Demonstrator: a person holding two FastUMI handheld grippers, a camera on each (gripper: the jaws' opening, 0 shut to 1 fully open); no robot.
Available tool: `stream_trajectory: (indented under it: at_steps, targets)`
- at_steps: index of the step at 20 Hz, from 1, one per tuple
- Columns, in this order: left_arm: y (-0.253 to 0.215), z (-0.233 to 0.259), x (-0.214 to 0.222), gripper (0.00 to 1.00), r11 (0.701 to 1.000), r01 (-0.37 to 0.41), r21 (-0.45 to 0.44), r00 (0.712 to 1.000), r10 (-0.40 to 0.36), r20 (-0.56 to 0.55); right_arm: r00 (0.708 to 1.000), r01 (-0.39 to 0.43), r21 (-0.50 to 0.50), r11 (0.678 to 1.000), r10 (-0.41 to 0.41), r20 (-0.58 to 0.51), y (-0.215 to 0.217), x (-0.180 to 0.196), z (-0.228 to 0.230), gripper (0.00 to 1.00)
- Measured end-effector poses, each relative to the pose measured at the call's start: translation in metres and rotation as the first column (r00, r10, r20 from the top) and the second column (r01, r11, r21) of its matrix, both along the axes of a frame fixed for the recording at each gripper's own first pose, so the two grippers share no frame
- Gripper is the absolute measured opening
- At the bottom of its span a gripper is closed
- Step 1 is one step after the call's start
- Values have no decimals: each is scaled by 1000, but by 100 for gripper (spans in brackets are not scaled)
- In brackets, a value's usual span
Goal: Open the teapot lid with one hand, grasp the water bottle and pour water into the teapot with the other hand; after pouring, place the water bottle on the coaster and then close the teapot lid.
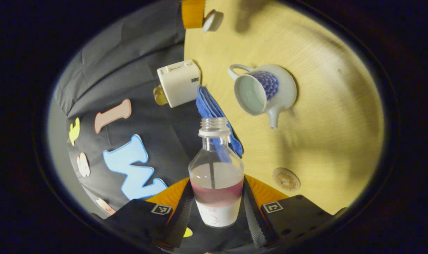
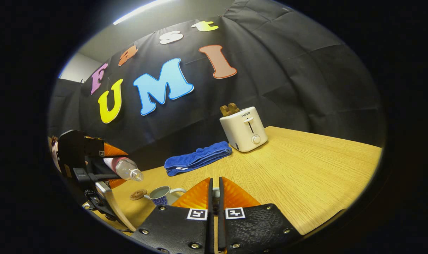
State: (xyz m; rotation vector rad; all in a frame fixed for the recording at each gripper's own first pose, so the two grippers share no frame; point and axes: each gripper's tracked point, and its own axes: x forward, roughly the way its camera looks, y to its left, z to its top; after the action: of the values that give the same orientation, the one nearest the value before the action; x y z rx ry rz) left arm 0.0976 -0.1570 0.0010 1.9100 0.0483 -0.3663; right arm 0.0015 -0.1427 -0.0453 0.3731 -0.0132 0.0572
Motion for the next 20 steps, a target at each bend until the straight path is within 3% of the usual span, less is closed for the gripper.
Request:
stream_trajectory:
  at_steps: [2, 4, 7, 11, 13, 16, 20]
  targets:
    - [0, 2, -3, 84, 990, -5, -139, 1000, 3, -15, 1000, 0, -8, 1000, 0, 0, 1, 0, 0, 4]
    - [7, 0, -6, 84, 958, -36, -284, 999, 24, -48, 1000, -1, -20, 1000, 0, 0, 2, 0, 0, 4]
    - [25, 2, -9, 84, 876, -95, -473, 994, 62, -85, 1000, -9, -35, 999, 9, -5, 5, 1, -1, 4]
    - [70, 1, -3, 84, 785, -177, -594, 984, 142, -105, 1000, -29, -59, 998, 29, -5, 11, 2, -1, 4]
    - [96, -1, 1, 84, 706, -222, -672, 975, 177, -135, 999, -32, -86, 996, 31, -12, 14, 3, -2, 4]
    - [130, -9, 7, 84, 554, -295, -779, 954, 221, -204, 1000, -18, -138, 990, 15, -24, 18, 3, -3, 4]
    - [150, -8, 7, 84, 352, -302, -886, 948, 208, -241, 999, 19, -188, 982, -27, -39, 18, 5, -4, 4]
